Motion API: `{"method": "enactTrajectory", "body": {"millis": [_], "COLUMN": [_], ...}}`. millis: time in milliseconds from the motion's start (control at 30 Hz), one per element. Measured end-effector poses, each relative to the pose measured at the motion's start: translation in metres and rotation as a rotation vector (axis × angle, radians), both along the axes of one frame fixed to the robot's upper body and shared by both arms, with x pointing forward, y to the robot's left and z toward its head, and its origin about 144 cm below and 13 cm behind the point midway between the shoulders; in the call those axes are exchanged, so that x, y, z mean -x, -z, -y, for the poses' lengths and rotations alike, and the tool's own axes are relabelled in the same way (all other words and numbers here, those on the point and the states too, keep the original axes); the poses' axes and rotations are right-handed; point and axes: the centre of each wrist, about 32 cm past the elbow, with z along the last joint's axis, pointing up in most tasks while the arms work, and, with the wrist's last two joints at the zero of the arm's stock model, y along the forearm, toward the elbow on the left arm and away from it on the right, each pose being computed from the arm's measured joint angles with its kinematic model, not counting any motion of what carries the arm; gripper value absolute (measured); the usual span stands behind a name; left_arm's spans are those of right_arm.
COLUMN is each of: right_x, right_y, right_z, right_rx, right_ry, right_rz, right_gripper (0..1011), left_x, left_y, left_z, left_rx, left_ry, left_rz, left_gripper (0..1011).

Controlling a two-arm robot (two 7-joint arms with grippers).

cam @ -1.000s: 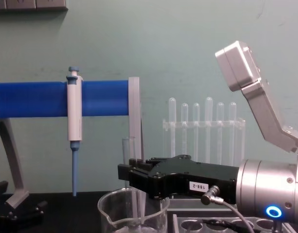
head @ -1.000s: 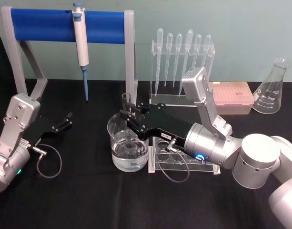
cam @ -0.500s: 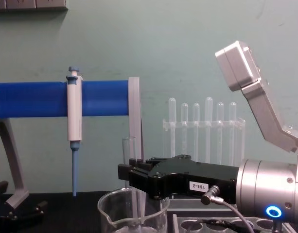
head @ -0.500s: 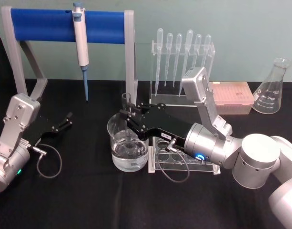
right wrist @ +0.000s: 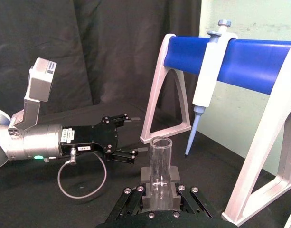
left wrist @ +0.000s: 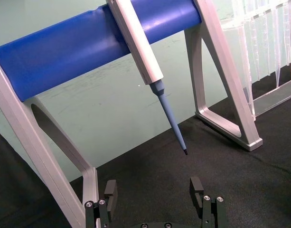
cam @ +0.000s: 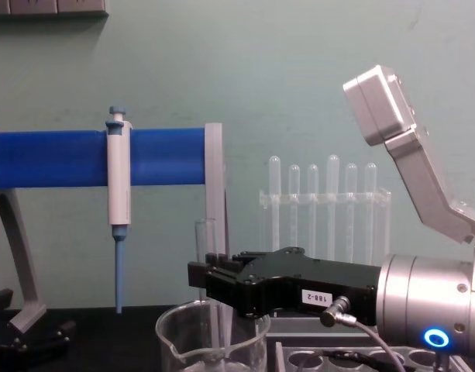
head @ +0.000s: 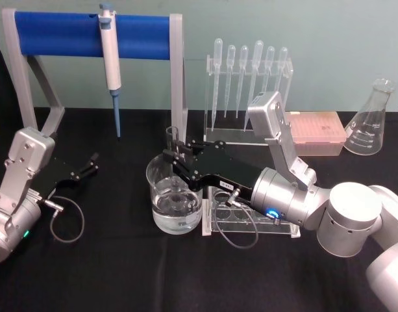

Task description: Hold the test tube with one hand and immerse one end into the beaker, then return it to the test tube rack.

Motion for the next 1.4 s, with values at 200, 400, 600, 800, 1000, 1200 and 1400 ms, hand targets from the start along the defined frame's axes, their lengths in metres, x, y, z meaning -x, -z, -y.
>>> {"method": "enactTrajectory", "body": {"millis": [200, 400, 600, 800, 1000, 1200, 1400], "right_x": [0.0000, 0.0000, 0.0000, 0.0000, 0.0000, 0.0000, 0.0000], "right_y": [0.0000, 0.0000, 0.0000, 0.0000, 0.0000, 0.0000, 0.0000], "right_z": [0.0000, 0.0000, 0.0000, 0.0000, 0.0000, 0.0000, 0.0000], "right_rx": [0.000, 0.000, 0.000, 0.000, 0.000, 0.000, 0.000], "right_ry": [0.000, 0.000, 0.000, 0.000, 0.000, 0.000, 0.000], "right_rz": [0.000, 0.000, 0.000, 0.000, 0.000, 0.000, 0.000], "right_gripper": [224, 224, 224, 224, 224, 224, 224], "left_x": [0.0000, 0.0000, 0.0000, 0.0000, 0.0000, 0.0000, 0.0000], "left_y": [0.0000, 0.0000, 0.0000, 0.0000, 0.0000, 0.0000, 0.0000], "left_z": [0.0000, 0.0000, 0.0000, 0.0000, 0.0000, 0.0000, 0.0000], "left_rx": [0.000, 0.000, 0.000, 0.000, 0.000, 0.000, 0.000], "left_ry": [0.000, 0.000, 0.000, 0.000, 0.000, 0.000, 0.000], "left_rz": [0.000, 0.000, 0.000, 0.000, 0.000, 0.000, 0.000], "left_gripper": [1000, 1000, 1000, 1000, 1000, 1000, 1000]}}
